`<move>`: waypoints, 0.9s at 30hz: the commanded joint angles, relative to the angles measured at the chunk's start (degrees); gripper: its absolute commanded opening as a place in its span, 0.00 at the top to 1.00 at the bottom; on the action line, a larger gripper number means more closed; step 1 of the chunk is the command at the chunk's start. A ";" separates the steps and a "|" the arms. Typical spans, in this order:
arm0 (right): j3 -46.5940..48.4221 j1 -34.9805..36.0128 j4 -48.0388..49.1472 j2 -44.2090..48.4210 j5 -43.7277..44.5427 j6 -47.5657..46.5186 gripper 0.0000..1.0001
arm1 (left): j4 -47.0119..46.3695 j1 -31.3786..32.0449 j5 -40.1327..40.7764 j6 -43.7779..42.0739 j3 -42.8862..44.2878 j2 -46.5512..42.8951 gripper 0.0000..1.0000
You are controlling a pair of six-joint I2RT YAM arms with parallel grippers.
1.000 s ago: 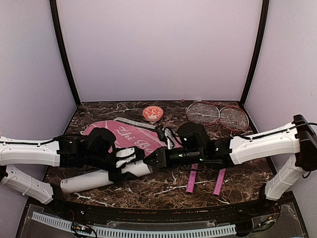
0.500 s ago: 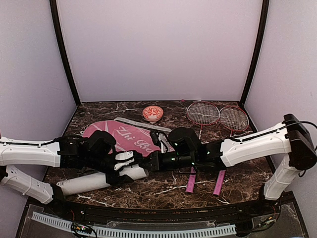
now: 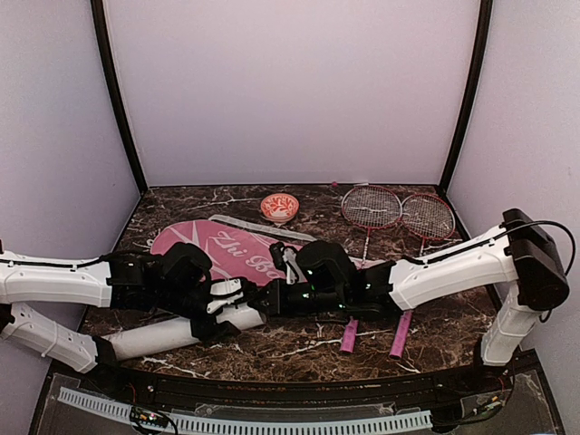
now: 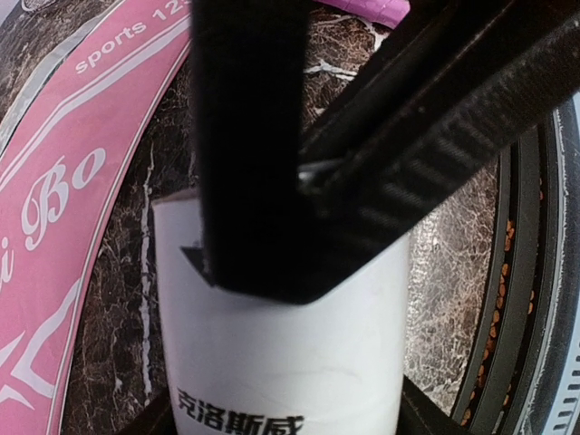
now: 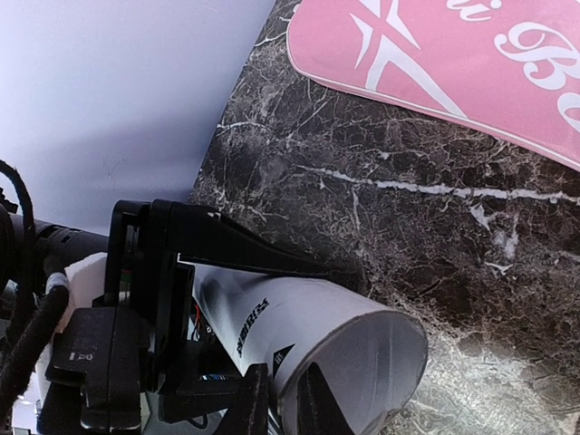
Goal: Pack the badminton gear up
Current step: Press the tube cap onto the shuttle tube.
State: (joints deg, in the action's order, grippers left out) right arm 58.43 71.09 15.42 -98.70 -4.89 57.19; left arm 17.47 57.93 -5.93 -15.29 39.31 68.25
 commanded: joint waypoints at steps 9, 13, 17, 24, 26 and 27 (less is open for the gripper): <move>4.22 4.14 10.72 -2.67 -0.56 1.94 0.87 | -19.55 1.39 -7.03 2.10 2.52 -1.58 0.36; 2.47 3.95 7.44 0.53 1.98 0.66 0.82 | -18.55 1.39 -6.41 0.92 2.53 -1.97 0.36; 0.66 3.34 1.58 5.24 3.91 -1.15 0.77 | -17.51 1.35 -5.74 -0.28 2.69 -2.15 0.36; -2.78 2.05 -8.14 13.50 6.44 -2.84 0.63 | -17.08 1.37 -4.60 -1.04 2.70 -2.42 0.36; -3.73 1.80 -9.79 15.62 6.67 -3.10 0.57 | -17.12 1.37 -4.50 -1.04 2.66 -2.41 0.36; -4.09 1.65 -10.39 16.50 6.87 -3.20 0.55 | -17.12 1.39 -4.46 -0.91 2.70 -2.37 0.36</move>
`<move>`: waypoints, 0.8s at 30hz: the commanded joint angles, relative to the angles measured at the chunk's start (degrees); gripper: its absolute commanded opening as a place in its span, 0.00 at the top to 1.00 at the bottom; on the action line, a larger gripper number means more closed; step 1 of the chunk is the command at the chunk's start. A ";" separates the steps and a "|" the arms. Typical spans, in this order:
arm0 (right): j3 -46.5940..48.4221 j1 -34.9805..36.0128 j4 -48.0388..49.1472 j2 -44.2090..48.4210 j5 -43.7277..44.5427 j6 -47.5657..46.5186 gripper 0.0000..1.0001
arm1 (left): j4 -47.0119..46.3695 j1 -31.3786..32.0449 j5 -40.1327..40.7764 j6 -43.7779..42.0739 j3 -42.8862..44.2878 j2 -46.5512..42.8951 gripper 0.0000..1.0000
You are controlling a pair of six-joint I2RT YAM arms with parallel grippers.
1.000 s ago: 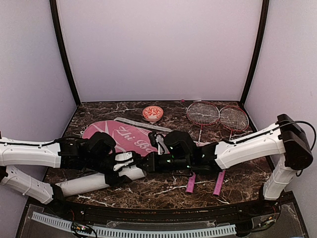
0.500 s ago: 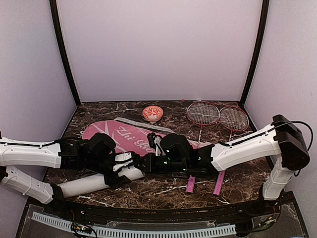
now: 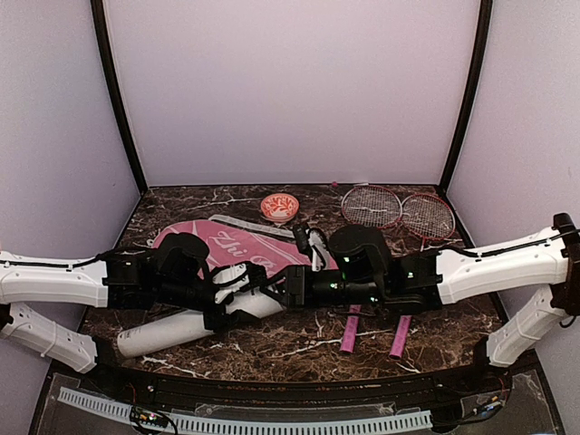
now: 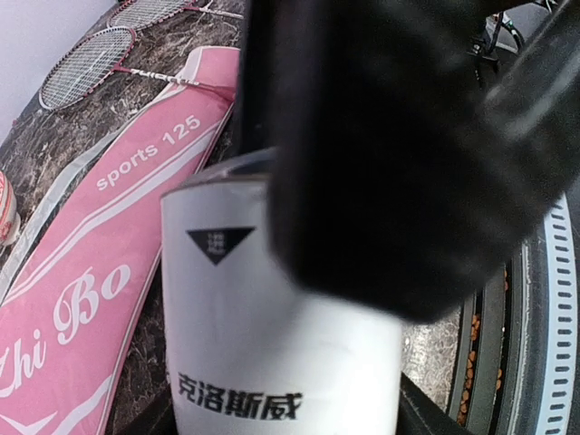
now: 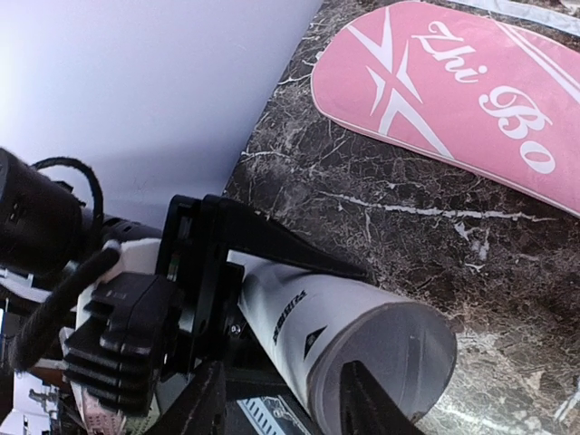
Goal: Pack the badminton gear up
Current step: Press the tube cap onto the shuttle tube.
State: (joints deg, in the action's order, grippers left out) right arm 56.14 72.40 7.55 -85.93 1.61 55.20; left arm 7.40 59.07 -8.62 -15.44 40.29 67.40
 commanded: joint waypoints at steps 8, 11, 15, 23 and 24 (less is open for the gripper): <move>-4.99 0.18 -3.02 7.42 -2.09 -3.36 0.48 | -7.28 0.25 -1.57 -0.59 1.67 -1.30 0.36; -5.41 0.20 -3.18 7.15 -1.96 -4.51 0.48 | -7.38 0.21 -1.79 -0.47 1.72 -1.47 0.36; -4.24 0.20 -2.98 6.21 -1.23 -6.58 0.47 | -7.40 0.26 -1.95 -0.35 1.71 -1.54 0.36; 0.32 0.28 -4.54 3.04 -0.01 -10.65 0.49 | -7.40 0.21 -2.88 -0.22 1.72 -1.30 0.36; 1.05 0.35 -4.88 2.50 0.05 -11.10 0.50 | -7.38 0.21 -2.96 -0.25 1.79 -1.30 0.36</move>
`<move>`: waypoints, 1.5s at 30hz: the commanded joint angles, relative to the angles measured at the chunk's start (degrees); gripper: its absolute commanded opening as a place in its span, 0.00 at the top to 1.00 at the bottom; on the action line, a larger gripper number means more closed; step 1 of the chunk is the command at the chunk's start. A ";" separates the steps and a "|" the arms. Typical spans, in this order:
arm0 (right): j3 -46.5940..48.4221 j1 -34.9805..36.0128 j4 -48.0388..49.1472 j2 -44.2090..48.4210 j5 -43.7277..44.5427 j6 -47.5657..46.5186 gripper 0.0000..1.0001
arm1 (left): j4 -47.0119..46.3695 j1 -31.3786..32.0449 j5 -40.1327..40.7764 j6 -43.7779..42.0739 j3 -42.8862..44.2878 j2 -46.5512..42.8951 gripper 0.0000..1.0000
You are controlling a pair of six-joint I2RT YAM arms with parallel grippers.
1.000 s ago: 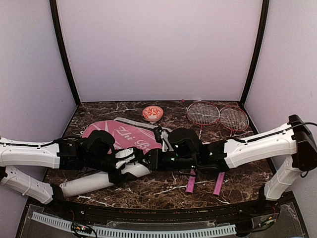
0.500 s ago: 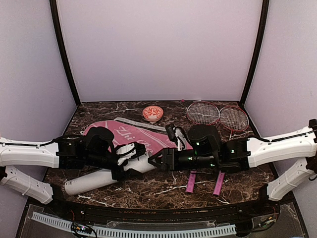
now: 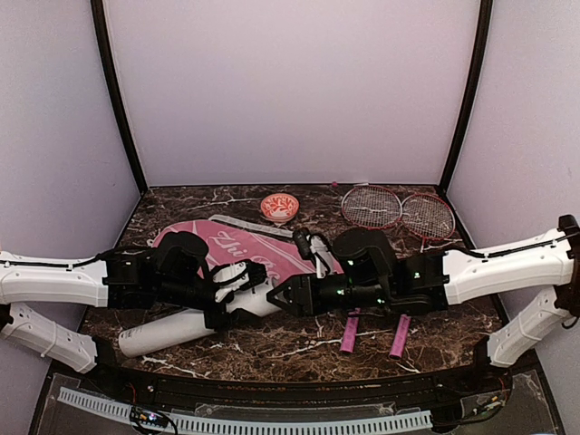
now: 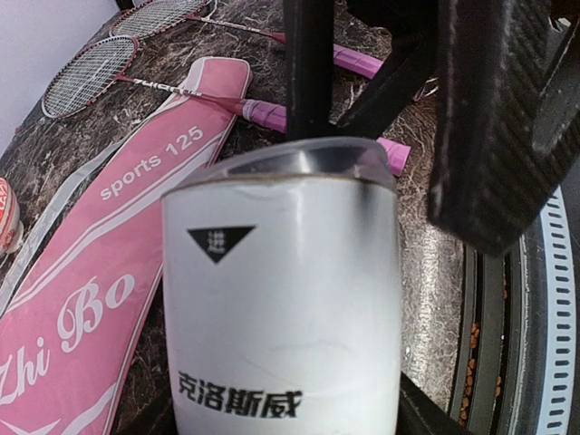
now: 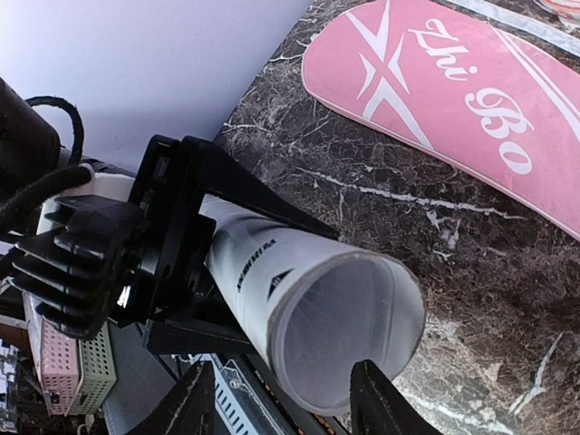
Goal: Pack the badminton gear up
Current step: Press the tube cap onto the shuttle tube.
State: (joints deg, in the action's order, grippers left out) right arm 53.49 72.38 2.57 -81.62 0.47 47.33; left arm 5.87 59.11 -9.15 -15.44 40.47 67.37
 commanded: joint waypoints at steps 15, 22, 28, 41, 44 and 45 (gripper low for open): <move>9.43 4.97 1.91 -11.45 -1.28 0.90 0.63 | -6.36 0.21 -1.27 0.50 1.63 -1.17 0.36; 12.16 7.31 5.75 -16.14 -0.83 5.31 0.63 | -7.29 0.19 -2.26 1.75 1.50 -0.68 0.36; 12.16 7.51 11.46 -18.45 -1.97 8.12 0.63 | -8.31 0.19 -3.62 2.70 1.10 -0.50 0.36; 17.42 7.69 13.00 -21.27 -1.98 8.06 0.63 | -9.50 0.21 -5.71 4.40 1.09 1.03 0.36; 17.23 7.69 12.98 -20.95 -1.82 8.04 0.63 | -9.56 0.21 -5.72 4.46 1.02 1.01 0.36; 16.95 7.69 12.77 -20.64 -1.41 8.04 0.63 | -9.49 0.21 -5.56 4.50 1.02 1.01 0.36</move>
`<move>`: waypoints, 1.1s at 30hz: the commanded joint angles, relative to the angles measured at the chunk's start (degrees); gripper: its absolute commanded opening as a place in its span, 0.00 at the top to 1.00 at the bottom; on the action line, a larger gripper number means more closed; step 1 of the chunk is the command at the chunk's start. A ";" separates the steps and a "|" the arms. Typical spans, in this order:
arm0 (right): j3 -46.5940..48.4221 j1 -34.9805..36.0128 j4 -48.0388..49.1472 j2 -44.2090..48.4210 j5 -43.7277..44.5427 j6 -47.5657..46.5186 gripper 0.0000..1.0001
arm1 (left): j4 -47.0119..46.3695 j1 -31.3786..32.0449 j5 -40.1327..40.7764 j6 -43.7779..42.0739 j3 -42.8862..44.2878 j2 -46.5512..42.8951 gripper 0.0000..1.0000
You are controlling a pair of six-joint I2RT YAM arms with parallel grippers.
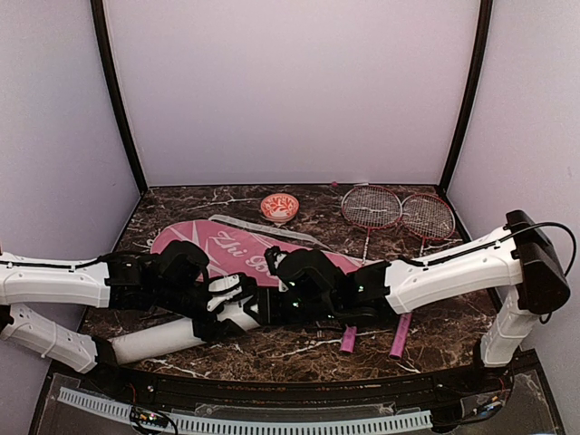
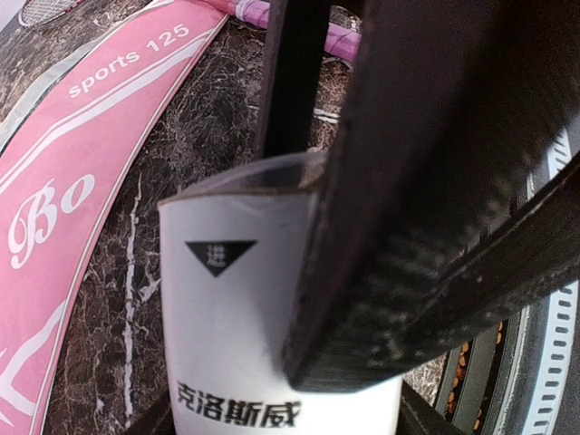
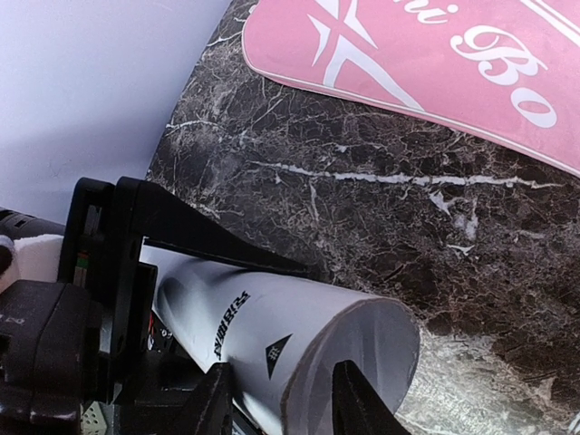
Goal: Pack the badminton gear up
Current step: Press the tube cap onto the shuttle tube.
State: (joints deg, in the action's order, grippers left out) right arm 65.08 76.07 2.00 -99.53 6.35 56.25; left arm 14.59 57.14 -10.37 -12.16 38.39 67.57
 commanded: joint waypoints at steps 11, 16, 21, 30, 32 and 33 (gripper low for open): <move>-3.71 2.34 4.85 10.01 -0.39 -3.61 0.49 | -16.90 2.18 -2.60 -0.13 3.35 0.23 0.36; -6.48 0.86 1.22 15.85 0.14 -5.81 0.38 | -16.61 2.13 -2.07 -0.47 3.44 0.15 0.36; -8.86 -0.48 -0.60 20.81 -0.05 -7.46 0.29 | -16.55 2.18 -1.80 -0.64 3.44 0.28 0.36; -16.92 -5.27 3.01 29.28 -5.95 -9.04 0.28 | -16.42 2.18 -2.76 -1.13 3.44 0.28 0.36; -19.13 -6.64 5.09 31.18 -9.34 -9.33 0.29 | -16.43 2.18 -3.50 -1.19 3.44 0.13 0.36; -20.17 -7.15 6.31 32.33 -10.93 -9.53 0.31 | -16.48 2.18 -3.92 -1.22 3.37 0.08 0.36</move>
State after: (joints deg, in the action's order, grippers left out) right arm 48.38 71.07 1.89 -71.05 2.20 48.42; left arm 5.10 59.35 -11.33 -12.36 40.38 68.25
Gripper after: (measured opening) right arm 0.710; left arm 0.640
